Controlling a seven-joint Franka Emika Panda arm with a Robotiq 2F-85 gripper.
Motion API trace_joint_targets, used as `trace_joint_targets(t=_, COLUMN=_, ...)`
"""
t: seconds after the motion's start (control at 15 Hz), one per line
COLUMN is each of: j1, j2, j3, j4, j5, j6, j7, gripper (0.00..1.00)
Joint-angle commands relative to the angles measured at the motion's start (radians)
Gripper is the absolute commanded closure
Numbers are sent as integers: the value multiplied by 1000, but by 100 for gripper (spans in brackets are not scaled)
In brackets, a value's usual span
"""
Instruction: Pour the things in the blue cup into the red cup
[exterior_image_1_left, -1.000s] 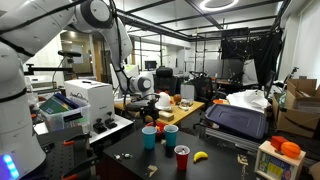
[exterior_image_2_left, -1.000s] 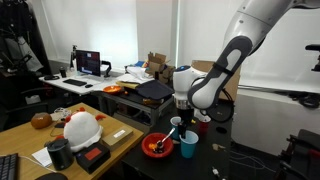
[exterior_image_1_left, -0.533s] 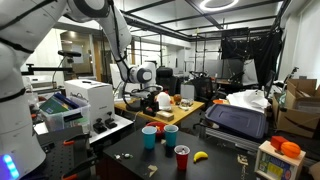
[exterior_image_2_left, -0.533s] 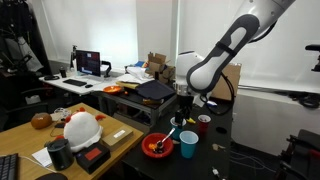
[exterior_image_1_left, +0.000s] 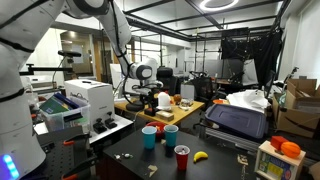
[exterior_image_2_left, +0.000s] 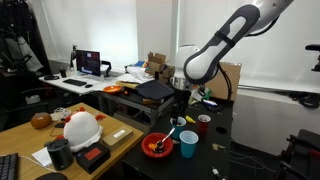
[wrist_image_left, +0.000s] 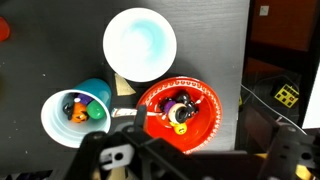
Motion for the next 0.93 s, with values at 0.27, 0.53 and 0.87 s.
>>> trace_joint_targets(t=0.27, j1=97, j2=99, j3=-55, j4=117, j5=-26, j6=-8, j7=109, gripper=0)
trace_joint_targets(t=0.53, j1=168, j2=194, j3=-88, j4=226, j5=-58, j6=-3, j7=173, gripper=0)
trace_joint_targets(t=0.87, j1=224, j2=309, j3=-109, j4=370, j5=-76, j6=-37, j7=207, gripper=0)
